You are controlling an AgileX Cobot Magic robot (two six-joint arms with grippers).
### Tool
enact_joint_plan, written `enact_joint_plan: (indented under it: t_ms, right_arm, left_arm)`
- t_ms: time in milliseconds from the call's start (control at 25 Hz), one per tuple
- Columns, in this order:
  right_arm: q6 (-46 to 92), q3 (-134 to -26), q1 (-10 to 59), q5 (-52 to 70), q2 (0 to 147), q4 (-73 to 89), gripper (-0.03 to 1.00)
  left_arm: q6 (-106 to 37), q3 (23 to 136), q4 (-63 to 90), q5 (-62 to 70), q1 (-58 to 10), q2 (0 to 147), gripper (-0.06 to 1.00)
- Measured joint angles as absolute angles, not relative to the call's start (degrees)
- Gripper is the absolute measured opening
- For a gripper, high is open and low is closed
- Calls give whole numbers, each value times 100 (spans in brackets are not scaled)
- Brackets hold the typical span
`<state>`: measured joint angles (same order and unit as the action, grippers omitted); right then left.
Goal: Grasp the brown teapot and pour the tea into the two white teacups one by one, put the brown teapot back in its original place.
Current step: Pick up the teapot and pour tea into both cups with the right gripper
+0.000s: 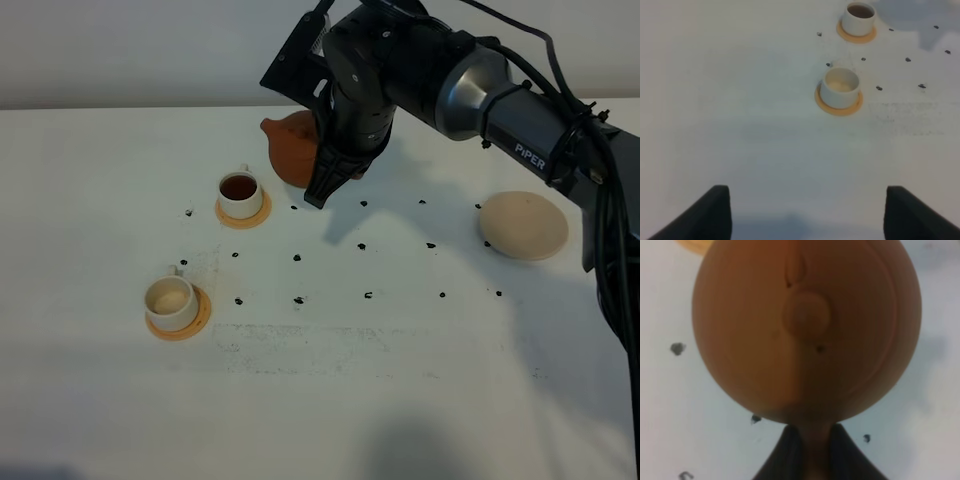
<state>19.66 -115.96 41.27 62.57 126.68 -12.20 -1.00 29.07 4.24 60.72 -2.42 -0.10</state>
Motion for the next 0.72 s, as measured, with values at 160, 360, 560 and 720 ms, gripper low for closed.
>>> enact_joint_plan:
  t_ms: [160,360,560,720]
  right_arm:
    - [1885,-11596,4127,6403,12558,-1052,13]
    - [1869,-11596,4127,6415,12449,-782,13]
    - [1785,-11547,4127,6481,12357,-638,13]
    - [1611,-11245,4127,6332,11985,-643,13]
  left_arm:
    - [-100,2907,424,6072,-242,-10,61]
    - [-100,2907,424,6072,-242,-10,61]
    - [-100,2907,424,6072,-242,-10,61]
    - [-100,2907,424,6072,-242,-10,61]
